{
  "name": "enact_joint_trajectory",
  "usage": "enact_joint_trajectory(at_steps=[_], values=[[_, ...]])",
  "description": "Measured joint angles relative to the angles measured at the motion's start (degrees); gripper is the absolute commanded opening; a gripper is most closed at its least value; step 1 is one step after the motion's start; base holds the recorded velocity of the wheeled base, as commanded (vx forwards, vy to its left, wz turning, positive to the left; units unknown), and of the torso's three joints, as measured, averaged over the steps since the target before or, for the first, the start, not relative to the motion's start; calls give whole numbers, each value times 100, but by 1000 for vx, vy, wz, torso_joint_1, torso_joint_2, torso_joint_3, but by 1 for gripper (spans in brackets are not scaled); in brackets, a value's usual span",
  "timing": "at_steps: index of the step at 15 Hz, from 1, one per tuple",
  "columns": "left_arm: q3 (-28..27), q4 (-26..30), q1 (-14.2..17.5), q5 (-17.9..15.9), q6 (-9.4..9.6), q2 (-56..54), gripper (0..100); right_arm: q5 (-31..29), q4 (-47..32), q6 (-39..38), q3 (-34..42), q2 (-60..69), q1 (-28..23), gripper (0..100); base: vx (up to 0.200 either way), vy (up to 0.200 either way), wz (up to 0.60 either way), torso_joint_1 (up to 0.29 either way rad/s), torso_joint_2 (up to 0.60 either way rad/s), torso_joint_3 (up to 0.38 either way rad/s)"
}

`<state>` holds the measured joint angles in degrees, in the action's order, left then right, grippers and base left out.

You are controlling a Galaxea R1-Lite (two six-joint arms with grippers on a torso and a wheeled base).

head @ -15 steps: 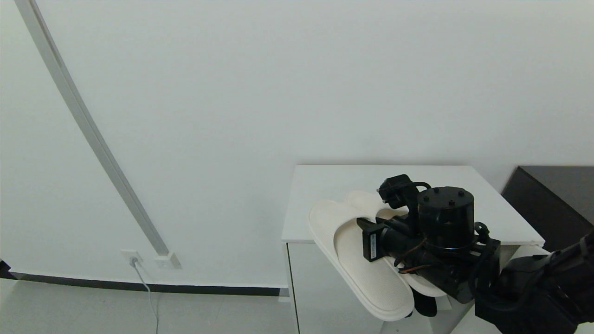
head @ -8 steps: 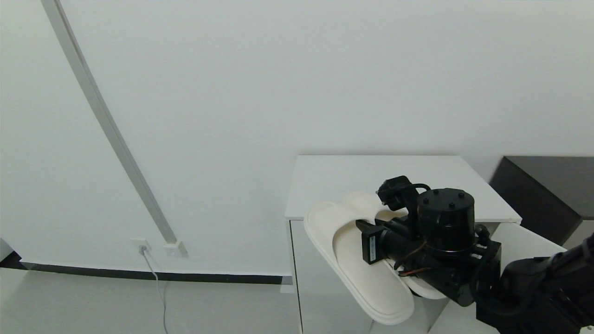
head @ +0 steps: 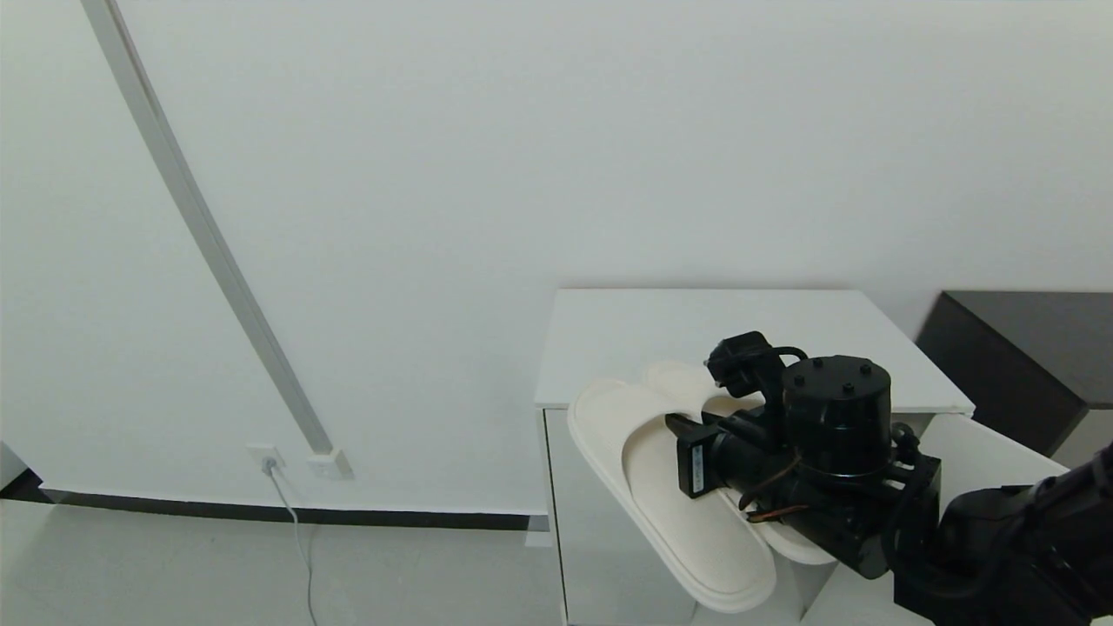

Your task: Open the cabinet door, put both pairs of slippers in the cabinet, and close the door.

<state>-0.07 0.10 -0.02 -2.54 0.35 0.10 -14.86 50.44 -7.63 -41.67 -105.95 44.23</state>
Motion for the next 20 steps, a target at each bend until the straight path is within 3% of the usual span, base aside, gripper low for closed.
enact_joint_trajectory(at_steps=[4,20], values=[[0,0,2,0,0,0,0,2,27,55,-12,-2,-5,0,0,0,0,0,0,0],[-2,-2,2,-4,-2,0,0,-7,132,68,11,-13,-2,0,0,-200,0,3,1,3]])
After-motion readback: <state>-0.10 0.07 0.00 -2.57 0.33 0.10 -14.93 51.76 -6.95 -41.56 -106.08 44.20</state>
